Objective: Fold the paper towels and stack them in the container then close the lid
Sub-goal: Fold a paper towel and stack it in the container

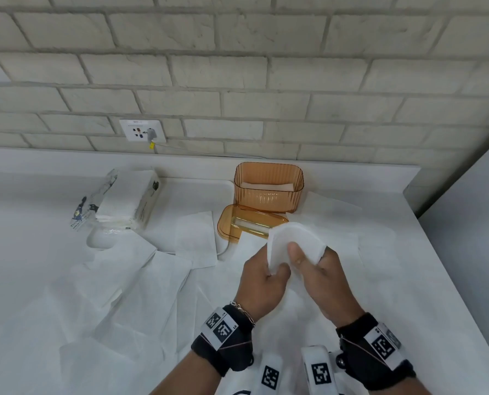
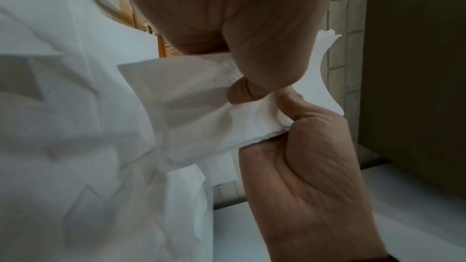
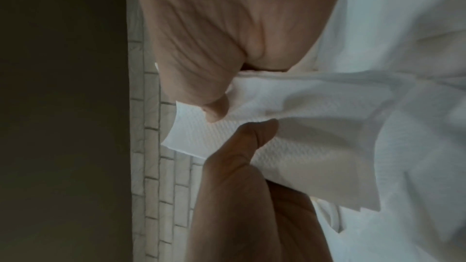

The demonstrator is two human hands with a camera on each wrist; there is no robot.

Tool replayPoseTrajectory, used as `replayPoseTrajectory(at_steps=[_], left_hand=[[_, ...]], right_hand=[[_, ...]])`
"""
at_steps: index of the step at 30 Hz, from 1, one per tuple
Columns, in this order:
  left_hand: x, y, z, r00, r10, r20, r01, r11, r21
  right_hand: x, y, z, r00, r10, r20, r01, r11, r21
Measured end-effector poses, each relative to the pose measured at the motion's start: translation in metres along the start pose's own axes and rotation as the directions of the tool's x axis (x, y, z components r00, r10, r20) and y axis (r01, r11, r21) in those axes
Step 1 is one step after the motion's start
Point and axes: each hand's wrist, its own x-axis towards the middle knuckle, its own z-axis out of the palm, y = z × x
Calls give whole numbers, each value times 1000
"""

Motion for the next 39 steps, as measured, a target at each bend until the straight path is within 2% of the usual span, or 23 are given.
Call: replayPoseTrajectory(at_steps=[2,6,9,17,21,23,27,30,35,39], left_hand=[[-3,-10,4,1000,-4,-3,4,1000,31],[-12,-35,8,997,-65,32,60,991,120],[-10,-38,9,992,-116,44,111,988,107],[-3,-18,4,998,-30,54,32,998,-44],[-9,-32,3,992,-97,81,95,995,29],[-11,-32,4,993,-92,77,89,995,36],[-7,-8,1,999,-9,48,15,993,-121],[-5,-9,-1,999,-16,39,22,990,-142],[-12,-21,2,995,-31,96,29,999,27],[-8,-8,2,997,-7,72,12,998,-67]], right_hand=[[-3,9,-3,999,-9,37,10,1000,-19],[-8,35,-6,981,192,-3,-192,981,-33],[-7,45,-6,972,233,-15,-233,972,-30],[-6,23,-15,993,97,73,-101,994,48],[-8,37,-18,985,152,78,-155,987,34],[-8,39,-16,983,176,59,-178,983,32],[-7,21,-15,994,64,93,-72,994,86],[-7,15,-21,994,18,109,-31,993,114],[-10,35,-19,986,97,134,-104,994,45],[-8,26,-17,986,92,138,-103,991,80]])
